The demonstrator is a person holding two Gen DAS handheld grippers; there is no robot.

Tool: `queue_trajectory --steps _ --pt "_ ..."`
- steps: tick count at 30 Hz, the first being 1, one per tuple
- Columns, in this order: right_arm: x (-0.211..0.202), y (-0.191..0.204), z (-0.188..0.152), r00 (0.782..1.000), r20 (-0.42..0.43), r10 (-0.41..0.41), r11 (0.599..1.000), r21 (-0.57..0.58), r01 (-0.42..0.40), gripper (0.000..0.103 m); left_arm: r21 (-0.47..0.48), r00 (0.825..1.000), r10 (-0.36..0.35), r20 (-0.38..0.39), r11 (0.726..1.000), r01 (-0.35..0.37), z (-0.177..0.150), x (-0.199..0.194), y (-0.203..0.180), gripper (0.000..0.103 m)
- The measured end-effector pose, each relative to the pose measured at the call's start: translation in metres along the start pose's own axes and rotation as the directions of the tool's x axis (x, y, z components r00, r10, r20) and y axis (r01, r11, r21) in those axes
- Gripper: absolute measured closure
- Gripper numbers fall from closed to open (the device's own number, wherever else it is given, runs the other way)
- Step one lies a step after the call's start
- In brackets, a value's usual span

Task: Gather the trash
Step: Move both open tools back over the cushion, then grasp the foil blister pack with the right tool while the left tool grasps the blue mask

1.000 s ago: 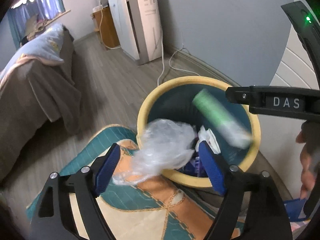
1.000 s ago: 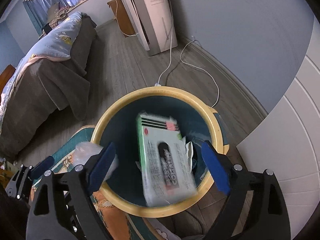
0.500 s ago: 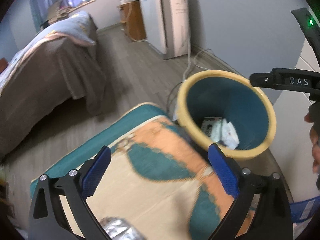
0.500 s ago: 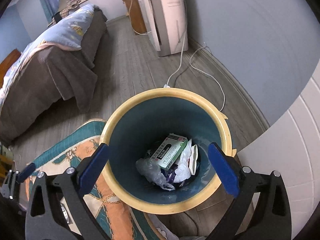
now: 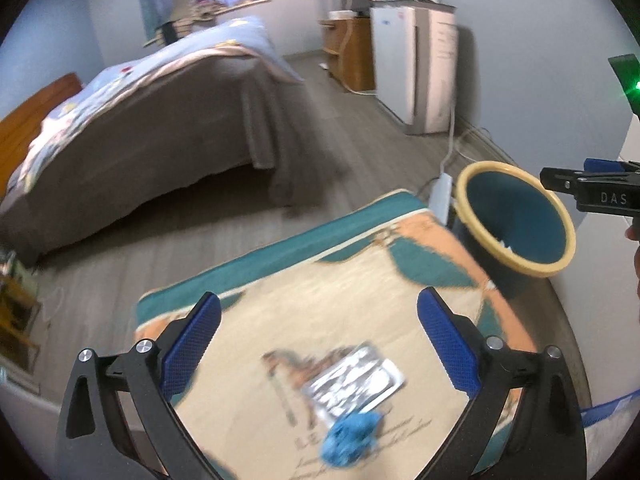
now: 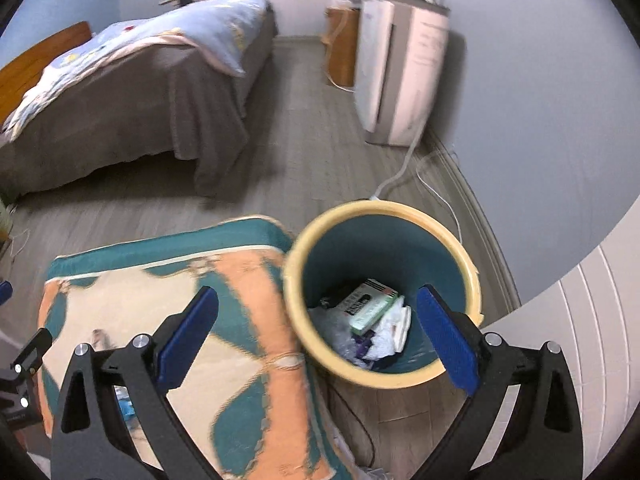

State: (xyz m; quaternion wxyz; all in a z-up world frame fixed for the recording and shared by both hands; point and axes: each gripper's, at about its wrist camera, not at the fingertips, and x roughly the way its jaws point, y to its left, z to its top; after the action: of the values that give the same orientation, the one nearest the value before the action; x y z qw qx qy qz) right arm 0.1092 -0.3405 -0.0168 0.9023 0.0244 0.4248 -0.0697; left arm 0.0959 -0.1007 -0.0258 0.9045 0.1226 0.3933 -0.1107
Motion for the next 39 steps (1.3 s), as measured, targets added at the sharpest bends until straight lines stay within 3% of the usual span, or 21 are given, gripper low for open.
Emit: queue_trajectory --steps 10,13,17,24,29,33,36,39 --pt "-0.016 0.068 -0.031 0.996 -0.047 0.073 0.996 -0.049 -0.076 0.006 -0.141 0.999 0.028 0.035 0.990 -0.023 -0.048 -0.059 0.052 0.005" --pt "-0.012 0.080 -0.046 0.993 -0.081 0.082 0.995 -0.054 -0.086 0.006 -0.167 0.999 0.038 0.036 0.986 -0.031 -0.064 -0.062 0.062 0.005" --pt "0.002 0.094 -0.065 0.985 -0.147 0.086 0.994 -0.061 -0.096 0.006 -0.174 0.998 0.060 -0.017 0.983 -0.062 -0.082 -0.047 0.068 0.005" --pt "0.023 0.100 -0.078 0.978 -0.204 0.043 0.997 -0.061 -0.056 0.006 -0.114 0.992 0.029 -0.126 0.993 -0.043 -0.112 -0.007 0.055 0.005" --pt "0.036 0.104 -0.080 0.970 -0.234 0.060 0.997 -0.033 -0.070 0.006 -0.030 0.982 -0.002 -0.188 1.000 -0.003 -0.126 0.021 0.030 0.005" --pt "0.047 0.105 -0.079 0.967 -0.251 0.042 0.997 -0.050 -0.056 0.006 0.002 0.972 -0.073 -0.222 0.997 0.075 -0.133 0.037 0.015 0.006" --pt "0.055 0.105 -0.077 0.964 -0.264 0.038 0.997 -0.047 -0.053 0.006 0.057 0.963 -0.115 -0.244 0.990 0.132 -0.137 0.048 -0.001 0.012" --pt "0.062 0.106 -0.076 0.962 -0.271 0.035 0.997 -0.055 -0.052 0.006 0.090 0.949 -0.146 -0.279 0.980 0.178 -0.141 0.060 -0.013 0.032"
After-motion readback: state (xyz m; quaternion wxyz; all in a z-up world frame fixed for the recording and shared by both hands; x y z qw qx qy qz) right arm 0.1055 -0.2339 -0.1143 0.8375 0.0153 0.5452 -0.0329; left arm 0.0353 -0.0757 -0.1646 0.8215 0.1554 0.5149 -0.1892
